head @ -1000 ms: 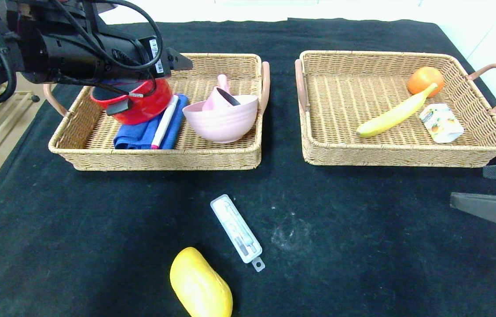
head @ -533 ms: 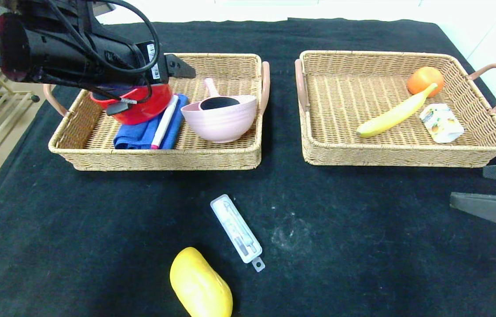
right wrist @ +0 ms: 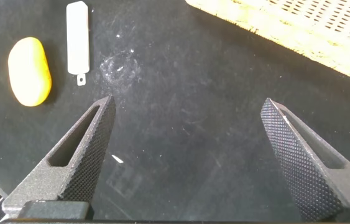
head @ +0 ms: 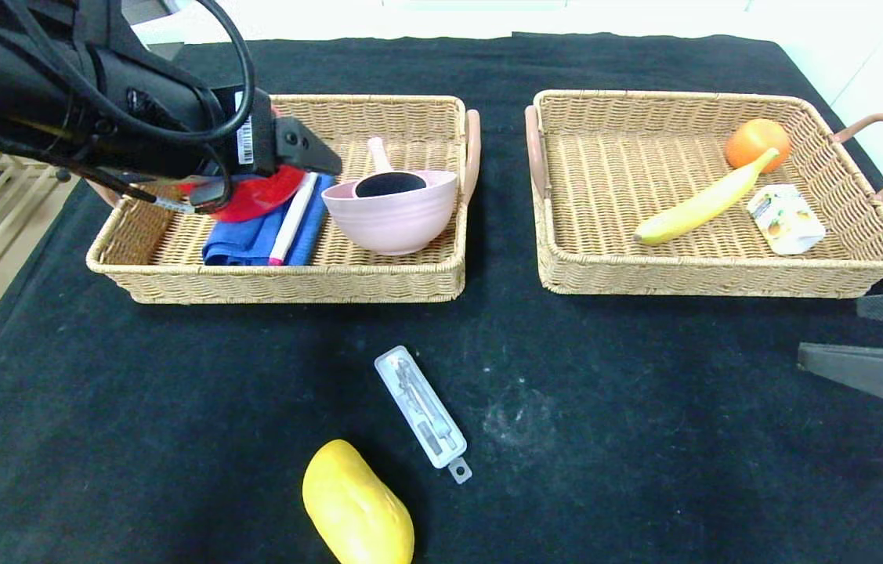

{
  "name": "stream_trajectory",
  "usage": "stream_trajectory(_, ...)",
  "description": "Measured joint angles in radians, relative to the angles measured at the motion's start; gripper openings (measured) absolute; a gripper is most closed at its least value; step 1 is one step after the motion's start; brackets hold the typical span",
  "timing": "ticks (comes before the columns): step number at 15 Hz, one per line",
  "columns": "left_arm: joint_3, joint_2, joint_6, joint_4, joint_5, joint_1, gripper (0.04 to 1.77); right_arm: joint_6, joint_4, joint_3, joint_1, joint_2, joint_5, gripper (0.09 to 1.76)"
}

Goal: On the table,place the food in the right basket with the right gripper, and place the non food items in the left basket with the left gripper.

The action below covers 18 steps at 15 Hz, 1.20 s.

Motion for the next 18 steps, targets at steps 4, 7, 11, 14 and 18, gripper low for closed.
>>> stream_trajectory(4,0.004,-0.036,-0.123,0.158,0.103,-0.090,1.68,0.000,0.000,0.000,0.000,0.002,0.000,1.71)
stream_trajectory(7,0.007,-0.053,-0.225,0.270,0.105,-0.122,1.69,0.000,0.000,0.000,0.001,0.004,0.000,1.71)
stream_trajectory(11,0.037,-0.064,-0.347,0.386,0.105,-0.176,1.70,0.000,0.000,0.002,0.001,0.009,0.000,1.71)
stream_trajectory(14,0.103,-0.071,-0.431,0.393,0.105,-0.207,1.70,0.000,0.000,0.003,0.003,0.011,0.000,1.71)
stream_trajectory(18,0.158,-0.072,-0.561,0.437,0.090,-0.218,1.71,0.000,0.000,0.004,0.004,0.016,0.000,1.71)
